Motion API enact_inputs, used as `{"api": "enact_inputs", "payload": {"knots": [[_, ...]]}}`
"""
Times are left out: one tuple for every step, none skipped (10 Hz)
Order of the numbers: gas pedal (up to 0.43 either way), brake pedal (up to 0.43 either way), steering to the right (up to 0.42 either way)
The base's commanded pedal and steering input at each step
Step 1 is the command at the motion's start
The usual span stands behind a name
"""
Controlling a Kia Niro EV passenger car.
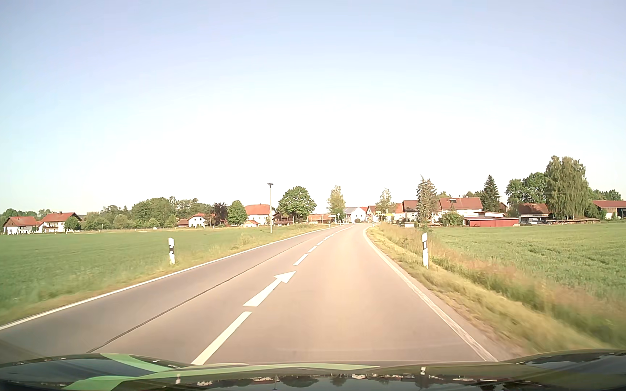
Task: Follow the waypoints while adhering to traffic rules and regulations
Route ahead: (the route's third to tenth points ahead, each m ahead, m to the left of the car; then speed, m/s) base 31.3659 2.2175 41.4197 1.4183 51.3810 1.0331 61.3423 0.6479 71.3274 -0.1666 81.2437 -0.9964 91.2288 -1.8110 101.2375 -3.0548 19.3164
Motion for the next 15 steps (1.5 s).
{"api": "enact_inputs", "payload": {"knots": [[0.0, 0.073, 0.006], [0.0, 0.073, 0.006], [0.0, 0.079, 0.005], [0.0, 0.079, 0.005], [0.0, 0.079, 0.005], [0.0, 0.073, 0.005], [0.0, 0.061, 0.005], [0.0, 0.061, 0.005], [0.0, 0.061, 0.005], [0.0, 0.061, 0.006], [0.0, 0.061, 0.005], [0.0, 0.067, 0.005], [0.0, 0.061, 0.006], [0.0, 0.061, 0.005], [0.0, 0.061, 0.005]]}}
